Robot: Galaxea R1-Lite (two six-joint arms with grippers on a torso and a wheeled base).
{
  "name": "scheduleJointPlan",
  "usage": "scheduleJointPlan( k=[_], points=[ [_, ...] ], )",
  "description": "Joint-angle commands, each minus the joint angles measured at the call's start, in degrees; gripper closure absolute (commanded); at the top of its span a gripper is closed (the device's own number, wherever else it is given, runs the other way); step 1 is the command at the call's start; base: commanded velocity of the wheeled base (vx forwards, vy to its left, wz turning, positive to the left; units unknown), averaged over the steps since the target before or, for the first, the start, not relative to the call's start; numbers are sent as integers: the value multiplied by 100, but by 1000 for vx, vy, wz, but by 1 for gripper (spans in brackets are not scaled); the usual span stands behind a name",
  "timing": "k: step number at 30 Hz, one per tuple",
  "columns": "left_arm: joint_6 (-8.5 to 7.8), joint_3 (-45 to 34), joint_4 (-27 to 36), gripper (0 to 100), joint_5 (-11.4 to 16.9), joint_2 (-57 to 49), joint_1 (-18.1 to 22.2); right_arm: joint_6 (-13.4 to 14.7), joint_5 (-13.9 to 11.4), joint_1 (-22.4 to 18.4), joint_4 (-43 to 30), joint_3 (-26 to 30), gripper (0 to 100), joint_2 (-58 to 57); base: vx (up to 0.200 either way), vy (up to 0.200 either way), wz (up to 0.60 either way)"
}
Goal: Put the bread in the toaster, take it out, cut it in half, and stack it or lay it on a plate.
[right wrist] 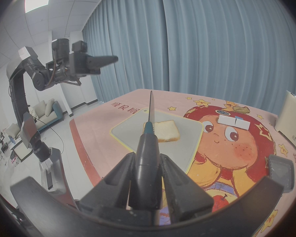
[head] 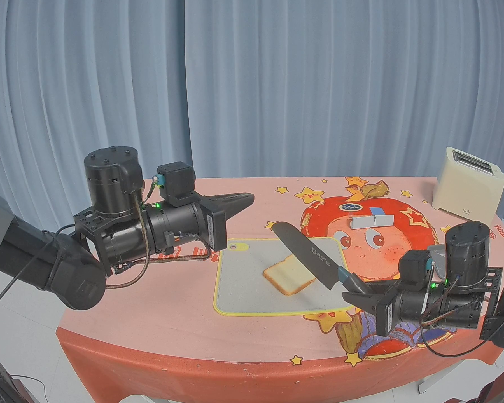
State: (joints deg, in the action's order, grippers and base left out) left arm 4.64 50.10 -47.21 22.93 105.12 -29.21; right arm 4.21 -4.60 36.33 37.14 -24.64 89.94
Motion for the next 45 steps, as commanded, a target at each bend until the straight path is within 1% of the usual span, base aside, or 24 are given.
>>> scheduleJointPlan(
  k=[1, 4, 6, 7, 8, 9, 12, 16, 20, 22, 24, 26, 28, 32, 40, 45],
  points=[
    [-271, 667, 1074, 100, -17, -114, -182, 10, 20, 23, -111, -164, 100, -223, 0, 0, 0],
    [-394, 922, 1338, 100, 1, -53, -261, 19, 29, 173, -199, -173, 100, -249, 0, 0, 0],
    [-491, 1063, 1338, 100, 10, 9, -296, 19, 99, 234, -375, -199, 100, -267, 0, 0, 0],
    [-508, 1072, 1338, 100, 10, 17, -296, 28, 108, 234, -392, -199, 100, -267, 0, 0, 0],
    [-614, 1168, 1346, 100, 10, 132, -305, 45, 178, 313, -533, -252, 100, -267, 0, 0, 0],
    [-640, 1186, 1346, 100, 18, 202, -322, 89, 205, 366, -577, -278, 100, -249, 0, 0, 0],
    [-649, 1212, 1294, 100, 18, 369, -463, 274, 240, 445, -612, -305, 100, -240, 0, 0, 0],
    [-658, 1388, 1267, 100, 18, 659, -489, 291, 257, 454, -647, -314, 100, -232, 0, 0, 0],
    [-658, 1661, 1083, 100, 1, 1011, -586, 291, 389, 445, -858, -410, 100, -284, 0, 0, 0],
    [-658, 1766, 837, 100, 18, 1239, -612, 291, 477, 428, -999, -454, 100, -302, 0, 0, 0],
    [-658, 1828, 573, 100, 18, 1432, -621, 291, 504, 428, -1060, -463, 100, -302, 0, 0, 0],
    [-649, 1828, 388, 100, 18, 1547, -630, 291, 504, 419, -1060, -454, 100, -275, 0, 0, 0],
    [-658, 1810, 336, 100, -8, 1652, -691, 291, 504, 393, -1043, -454, 100, -232, 0, 0, 0],
    [-658, 1775, 327, 100, -43, 1784, -700, 300, 451, 428, -1034, -472, 100, -188, 0, 0, 0],
    [-667, 1757, 318, 100, -52, 1889, -709, 291, 442, 410, -981, -437, 100, -47, 0, 0, 0],
    [-719, 1766, 318, 100, -52, 1907, -700, 291, 451, 375, -972, -454, 100, 85, 0, 0, 0]
  ],
)
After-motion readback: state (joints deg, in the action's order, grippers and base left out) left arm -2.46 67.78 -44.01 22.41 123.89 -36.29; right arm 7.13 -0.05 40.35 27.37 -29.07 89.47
